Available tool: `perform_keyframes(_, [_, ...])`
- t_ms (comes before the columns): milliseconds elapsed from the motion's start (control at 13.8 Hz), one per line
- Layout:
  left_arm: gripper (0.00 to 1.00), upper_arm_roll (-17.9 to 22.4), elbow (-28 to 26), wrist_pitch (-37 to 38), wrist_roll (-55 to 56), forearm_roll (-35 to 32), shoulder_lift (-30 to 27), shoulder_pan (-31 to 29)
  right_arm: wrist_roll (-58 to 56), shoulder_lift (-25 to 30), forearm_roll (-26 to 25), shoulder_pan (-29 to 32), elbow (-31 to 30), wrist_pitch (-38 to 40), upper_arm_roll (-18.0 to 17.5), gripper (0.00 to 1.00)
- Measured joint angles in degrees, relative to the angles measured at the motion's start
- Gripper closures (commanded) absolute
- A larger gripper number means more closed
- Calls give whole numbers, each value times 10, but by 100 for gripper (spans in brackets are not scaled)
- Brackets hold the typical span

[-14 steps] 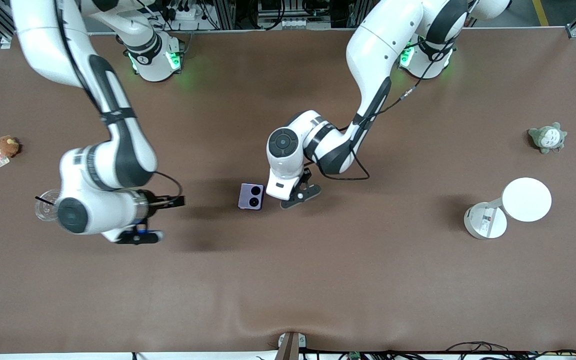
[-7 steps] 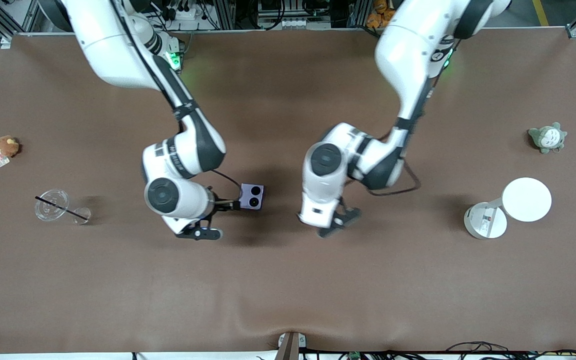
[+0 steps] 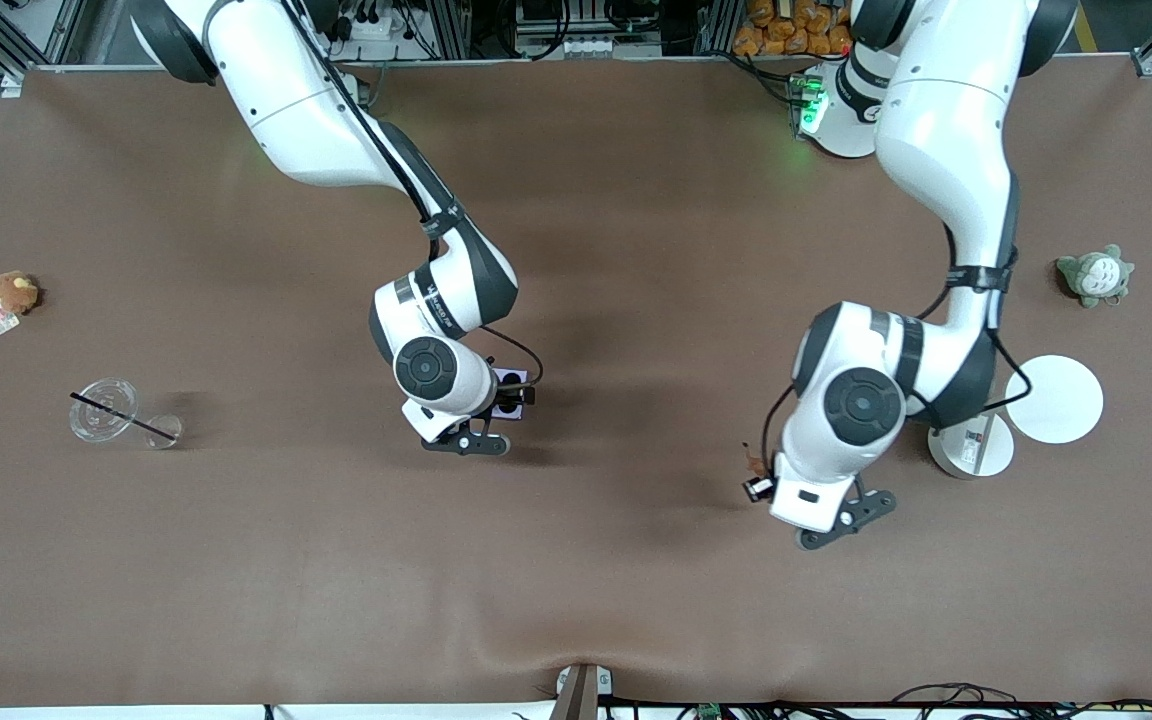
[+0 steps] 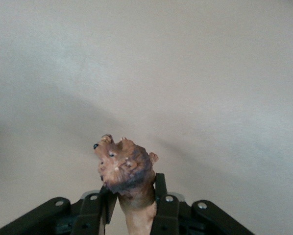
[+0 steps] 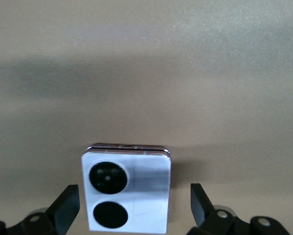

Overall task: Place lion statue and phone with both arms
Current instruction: 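Lift the lion with the left gripper while the right gripper grasps the phone, then carry the lion toward the lamp while the right gripper carries the phone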

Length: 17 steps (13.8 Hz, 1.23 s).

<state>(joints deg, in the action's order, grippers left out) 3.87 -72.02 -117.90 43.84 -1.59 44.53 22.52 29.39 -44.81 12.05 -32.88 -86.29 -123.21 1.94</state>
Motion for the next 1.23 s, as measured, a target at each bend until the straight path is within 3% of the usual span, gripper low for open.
perform_keyframes(362, [100,0,-11,0,-33,0,1,-15,45,-1,0,-17,-6,-9,0,0])
perform_keyframes(1085, [100,0,-61,1,-277,0,3,-85,48,-6,0,-18,-24,-16,2,0])
perform_keyframes(1157, [100,0,-63,1,-286,0,5,-86,48,-6,0,-19,-25,-18,2,4])
perform_keyframes(1230, [100,0,-64,1,-293,0,7,-86,48,-6,0,-19,-26,-20,2,33])
